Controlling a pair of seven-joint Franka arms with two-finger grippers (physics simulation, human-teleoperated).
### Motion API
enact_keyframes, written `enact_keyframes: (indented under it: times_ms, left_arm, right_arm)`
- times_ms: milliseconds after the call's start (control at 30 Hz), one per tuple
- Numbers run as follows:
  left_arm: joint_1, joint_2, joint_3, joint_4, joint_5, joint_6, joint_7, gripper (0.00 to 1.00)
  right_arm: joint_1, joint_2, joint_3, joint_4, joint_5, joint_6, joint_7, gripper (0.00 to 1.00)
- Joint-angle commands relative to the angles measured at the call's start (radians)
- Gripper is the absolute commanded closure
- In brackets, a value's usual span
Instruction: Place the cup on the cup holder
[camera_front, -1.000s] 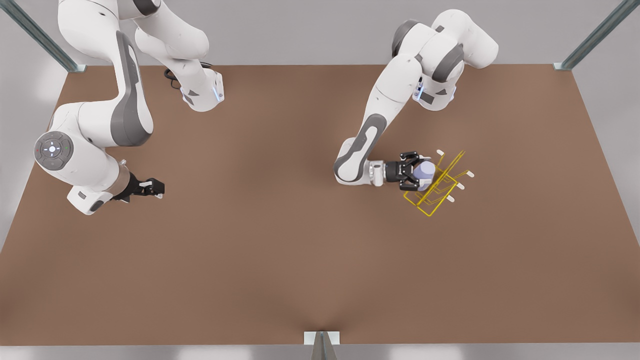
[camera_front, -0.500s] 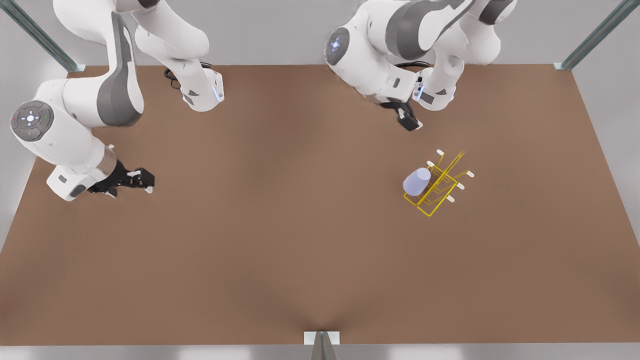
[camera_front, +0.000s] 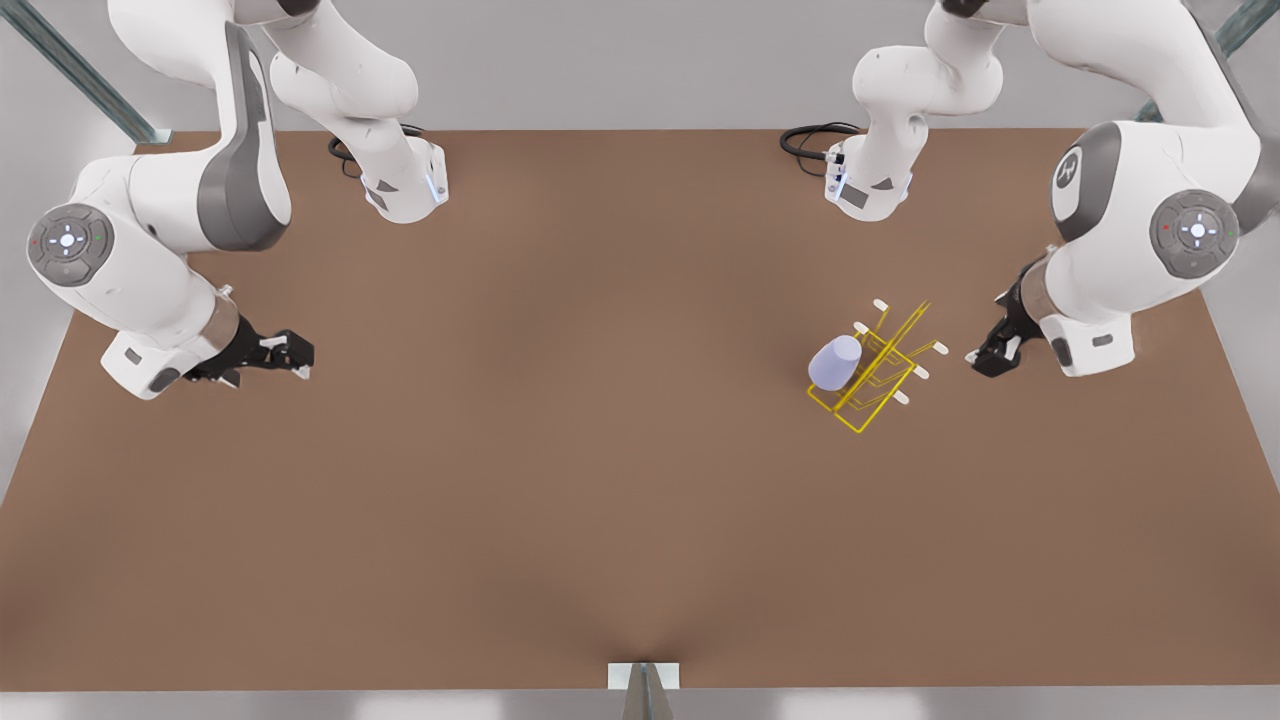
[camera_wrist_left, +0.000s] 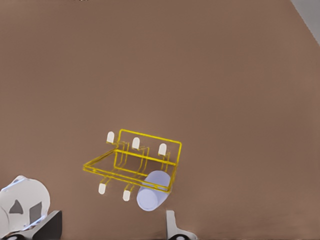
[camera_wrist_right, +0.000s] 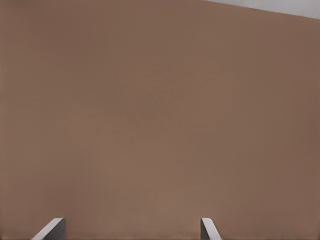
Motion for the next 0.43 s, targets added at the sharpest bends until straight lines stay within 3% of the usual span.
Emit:
enact_keyframes:
  times_ms: [0, 400]
  left_arm:
    - [-0.015, 0.036, -0.003, 0.028, -0.017, 0.082, 1.147, 0.0]
    - [-0.004, 0.087, -0.074, 0.092, -0.025, 0.056, 1.079, 0.0]
  right_arm:
    - [-0.001, -0.002, 0.001, 0.001, 0.001, -0.036, -0.001, 0.0]
    - [0.001, 0.004, -0.001, -0.002, 0.003, -0.061, -0.001, 0.0]
